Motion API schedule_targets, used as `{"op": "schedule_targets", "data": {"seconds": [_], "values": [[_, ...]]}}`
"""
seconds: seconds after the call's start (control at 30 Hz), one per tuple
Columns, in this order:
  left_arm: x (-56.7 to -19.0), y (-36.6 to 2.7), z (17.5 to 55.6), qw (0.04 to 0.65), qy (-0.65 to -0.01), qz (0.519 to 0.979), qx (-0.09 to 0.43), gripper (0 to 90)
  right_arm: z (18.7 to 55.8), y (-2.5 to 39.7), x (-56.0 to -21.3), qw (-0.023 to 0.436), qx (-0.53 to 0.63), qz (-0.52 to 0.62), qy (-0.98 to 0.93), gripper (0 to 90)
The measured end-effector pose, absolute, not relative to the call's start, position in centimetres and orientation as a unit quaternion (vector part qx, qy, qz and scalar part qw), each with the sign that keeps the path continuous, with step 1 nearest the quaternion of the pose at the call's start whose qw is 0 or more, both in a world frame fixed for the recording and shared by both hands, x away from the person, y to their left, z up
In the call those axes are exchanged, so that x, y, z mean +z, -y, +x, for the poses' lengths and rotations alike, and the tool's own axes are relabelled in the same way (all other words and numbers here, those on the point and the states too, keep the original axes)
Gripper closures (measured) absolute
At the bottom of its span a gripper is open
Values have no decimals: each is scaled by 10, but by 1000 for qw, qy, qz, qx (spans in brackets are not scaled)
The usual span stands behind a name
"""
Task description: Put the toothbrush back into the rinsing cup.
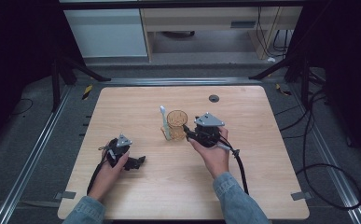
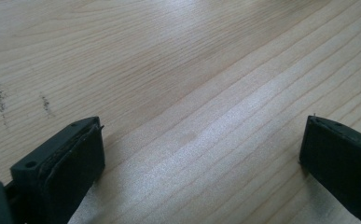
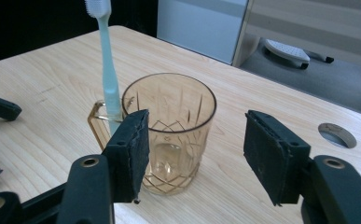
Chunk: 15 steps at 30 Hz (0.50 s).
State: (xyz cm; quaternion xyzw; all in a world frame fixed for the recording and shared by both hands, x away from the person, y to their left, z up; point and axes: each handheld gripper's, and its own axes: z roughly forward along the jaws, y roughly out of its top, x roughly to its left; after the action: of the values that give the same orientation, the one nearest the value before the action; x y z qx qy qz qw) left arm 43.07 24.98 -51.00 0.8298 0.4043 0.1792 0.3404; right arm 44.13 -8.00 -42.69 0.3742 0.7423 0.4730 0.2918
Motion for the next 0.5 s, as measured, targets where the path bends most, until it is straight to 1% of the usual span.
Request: {"op": "schedule_targets", "data": {"seconds": [0.33, 0.5], "values": [[-510, -250, 431, 341, -405, 829, 179, 0, 445, 94, -427, 279, 450, 384, -757, 333], [-510, -250, 431, 341, -404, 829, 179, 0, 447, 101, -427, 268, 436, 390, -766, 279]]}}
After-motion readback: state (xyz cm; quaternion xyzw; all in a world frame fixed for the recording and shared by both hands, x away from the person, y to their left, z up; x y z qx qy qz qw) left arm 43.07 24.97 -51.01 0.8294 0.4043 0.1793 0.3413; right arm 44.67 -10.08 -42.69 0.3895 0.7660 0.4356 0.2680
